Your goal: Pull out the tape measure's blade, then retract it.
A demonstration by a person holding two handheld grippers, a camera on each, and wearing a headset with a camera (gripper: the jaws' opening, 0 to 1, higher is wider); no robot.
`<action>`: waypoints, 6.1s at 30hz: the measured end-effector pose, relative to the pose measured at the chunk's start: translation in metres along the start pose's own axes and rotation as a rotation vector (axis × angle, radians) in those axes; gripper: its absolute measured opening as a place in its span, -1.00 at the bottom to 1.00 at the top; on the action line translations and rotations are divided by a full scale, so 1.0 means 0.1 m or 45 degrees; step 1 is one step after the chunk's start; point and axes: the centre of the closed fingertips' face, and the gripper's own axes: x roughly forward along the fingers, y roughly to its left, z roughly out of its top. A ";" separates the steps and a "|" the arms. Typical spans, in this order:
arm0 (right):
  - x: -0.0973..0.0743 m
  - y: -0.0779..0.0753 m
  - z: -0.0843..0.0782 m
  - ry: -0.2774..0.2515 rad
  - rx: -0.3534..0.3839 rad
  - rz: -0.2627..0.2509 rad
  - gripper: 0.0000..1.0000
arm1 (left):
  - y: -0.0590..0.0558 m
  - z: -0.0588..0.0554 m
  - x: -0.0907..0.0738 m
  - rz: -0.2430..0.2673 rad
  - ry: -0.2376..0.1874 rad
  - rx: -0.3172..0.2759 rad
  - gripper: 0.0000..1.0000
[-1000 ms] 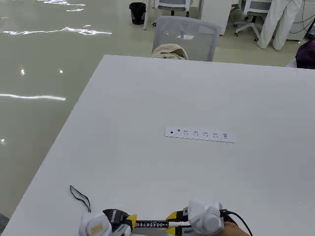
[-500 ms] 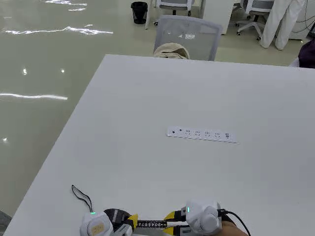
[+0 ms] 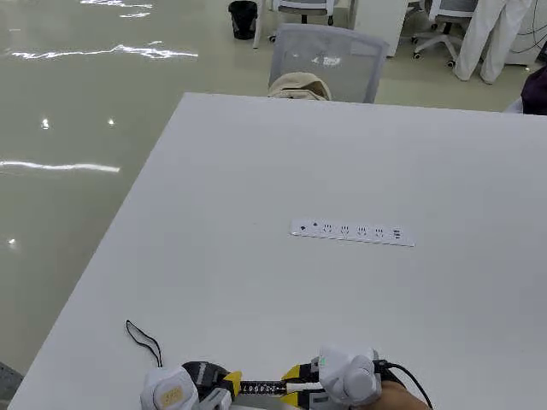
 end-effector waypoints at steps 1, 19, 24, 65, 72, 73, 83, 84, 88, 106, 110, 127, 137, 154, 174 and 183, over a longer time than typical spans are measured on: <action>0.00 0.00 0.00 0.003 -0.005 0.001 -0.76 | 0.00 0.00 0.00 0.001 -0.001 0.003 0.31; 0.04 -0.01 0.06 0.003 -0.015 0.017 -0.76 | 0.00 0.00 0.00 0.001 0.004 0.009 0.30; 0.06 0.01 0.07 0.007 -0.014 0.025 -0.76 | -0.01 0.00 -0.01 0.000 0.003 0.020 0.29; 0.26 0.02 0.15 -0.013 -0.007 0.044 -0.76 | 0.01 0.00 -0.01 -0.033 0.016 -0.012 0.29; 0.30 0.02 0.17 -0.018 -0.007 0.052 -0.76 | 0.00 0.00 -0.02 -0.041 0.021 -0.012 0.29; 0.31 0.03 0.17 -0.018 -0.008 0.053 -0.76 | 0.00 0.00 -0.02 -0.042 0.023 -0.011 0.29; 0.39 0.03 0.20 -0.022 -0.003 0.055 -0.76 | 0.00 0.00 -0.02 -0.043 0.026 -0.003 0.29; 0.39 0.03 0.21 -0.022 -0.004 0.054 -0.76 | 0.00 0.00 -0.02 -0.044 0.026 -0.004 0.29; 0.43 0.03 0.22 -0.025 -0.001 0.053 -0.76 | 0.00 0.00 -0.02 -0.045 0.029 -0.003 0.29; 0.55 0.04 0.28 -0.025 0.000 0.051 -0.76 | 0.00 0.00 -0.02 -0.046 0.032 -0.002 0.29; 0.56 0.04 0.29 -0.026 0.003 0.051 -0.76 | 0.00 -0.01 -0.01 -0.047 0.036 0.001 0.29; 0.65 0.04 0.32 -0.033 0.000 0.055 -0.76 | 0.00 -0.01 -0.02 -0.054 0.040 -0.005 0.29; 0.69 0.04 0.34 -0.036 0.010 0.059 -0.76 | -0.01 0.00 -0.03 -0.058 0.040 -0.010 0.29; 0.71 0.04 0.30 -0.024 0.046 0.029 -0.75 | -0.03 -0.03 -0.02 -0.063 0.053 0.031 0.31; 0.76 0.07 0.21 -0.029 0.095 0.005 -0.75 | -0.07 -0.07 -0.03 -0.077 0.067 0.136 0.30; 0.76 0.07 0.21 -0.025 0.099 0.006 -0.74 | -0.07 -0.09 -0.03 -0.082 0.070 0.121 0.30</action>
